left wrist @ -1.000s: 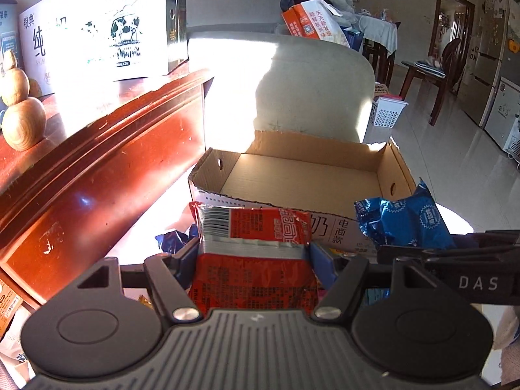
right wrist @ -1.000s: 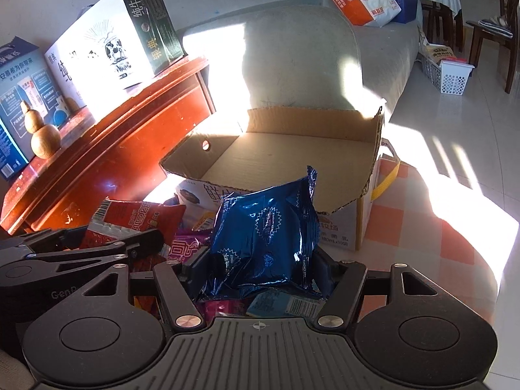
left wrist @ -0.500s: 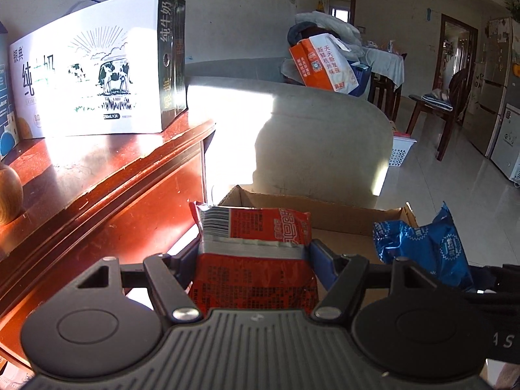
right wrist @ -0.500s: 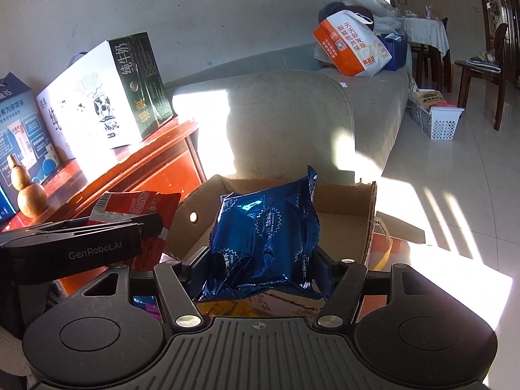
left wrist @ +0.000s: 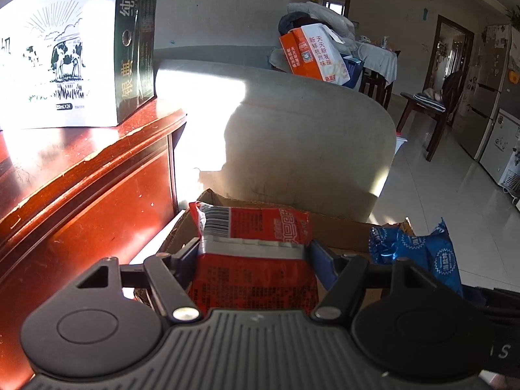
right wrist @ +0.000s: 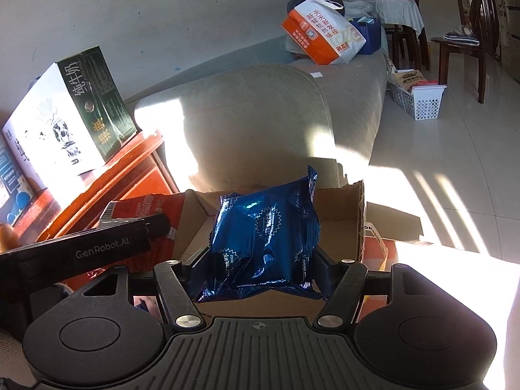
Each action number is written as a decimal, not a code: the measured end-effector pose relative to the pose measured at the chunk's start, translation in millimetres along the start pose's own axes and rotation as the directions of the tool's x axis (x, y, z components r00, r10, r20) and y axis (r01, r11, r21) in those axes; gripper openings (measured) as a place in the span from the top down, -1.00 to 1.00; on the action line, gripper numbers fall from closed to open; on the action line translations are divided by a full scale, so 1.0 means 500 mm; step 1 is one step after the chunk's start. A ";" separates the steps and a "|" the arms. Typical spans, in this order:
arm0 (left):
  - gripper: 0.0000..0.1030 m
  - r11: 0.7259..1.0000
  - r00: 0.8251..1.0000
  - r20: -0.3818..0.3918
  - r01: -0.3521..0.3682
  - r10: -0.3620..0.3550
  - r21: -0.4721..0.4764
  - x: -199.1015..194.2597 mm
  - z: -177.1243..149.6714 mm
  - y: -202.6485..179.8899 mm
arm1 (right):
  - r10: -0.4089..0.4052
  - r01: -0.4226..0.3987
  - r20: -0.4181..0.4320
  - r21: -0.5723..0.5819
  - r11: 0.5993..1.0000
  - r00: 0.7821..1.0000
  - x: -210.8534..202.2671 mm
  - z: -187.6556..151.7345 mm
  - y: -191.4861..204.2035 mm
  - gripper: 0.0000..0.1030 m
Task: Organize snacks
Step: 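Open both grippers to drop the red and blue bags into the box, then move both open grippers back down to the snack pile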
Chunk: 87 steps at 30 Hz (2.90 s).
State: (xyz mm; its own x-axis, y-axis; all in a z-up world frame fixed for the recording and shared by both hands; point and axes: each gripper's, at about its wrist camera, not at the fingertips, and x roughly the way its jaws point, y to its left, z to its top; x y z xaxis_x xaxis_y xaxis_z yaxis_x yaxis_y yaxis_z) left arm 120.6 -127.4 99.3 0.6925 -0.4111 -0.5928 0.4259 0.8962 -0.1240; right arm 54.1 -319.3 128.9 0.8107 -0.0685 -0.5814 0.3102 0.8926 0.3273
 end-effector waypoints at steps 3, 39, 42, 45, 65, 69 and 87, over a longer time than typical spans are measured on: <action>-0.57 1.000 1.000 -0.031 -0.002 0.001 -0.006 0.030 -0.007 -0.004 | -0.020 0.020 -0.003 0.032 0.999 1.000 0.019 0.001 -0.011 -0.39; -0.83 0.995 0.967 -0.253 0.018 0.009 0.102 -0.157 -0.178 0.121 | 0.115 -0.172 -0.287 -0.181 0.968 0.951 -0.063 -0.133 0.033 -0.76; -0.83 0.994 0.960 -0.278 0.002 0.028 0.105 -0.162 -0.205 0.137 | 0.120 -0.193 -0.318 -0.209 0.959 0.941 -0.069 -0.152 0.031 -0.76; -0.83 0.993 0.954 -0.299 0.007 0.028 0.115 -0.170 -0.223 0.148 | 0.127 -0.223 -0.351 -0.247 0.943 0.928 -0.074 -0.173 0.034 -0.76; -0.83 0.974 0.923 -0.385 0.069 0.019 0.214 -0.175 -0.297 0.156 | 0.108 -0.394 -0.515 -0.488 0.779 0.851 -0.095 -0.300 0.074 -0.76; -0.83 0.974 0.914 -0.404 0.061 0.034 0.219 -0.172 -0.306 0.163 | 0.124 -0.426 -0.544 -0.473 0.771 0.830 -0.092 -0.308 0.075 -0.76; -0.83 0.972 0.896 -0.445 -0.099 -0.006 -0.214 -0.150 -0.277 0.242 | 0.122 -0.561 -0.657 -0.515 0.648 0.744 -0.111 -0.364 0.122 -0.81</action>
State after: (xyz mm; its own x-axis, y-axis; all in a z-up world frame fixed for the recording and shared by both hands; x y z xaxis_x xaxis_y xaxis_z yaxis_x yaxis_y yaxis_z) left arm 39.6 35.0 18.6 0.3585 -0.2999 -0.8841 0.2210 0.9474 -0.2317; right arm -62.5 -179.7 45.7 0.3144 0.3506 -0.8822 -0.5098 0.8463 0.1547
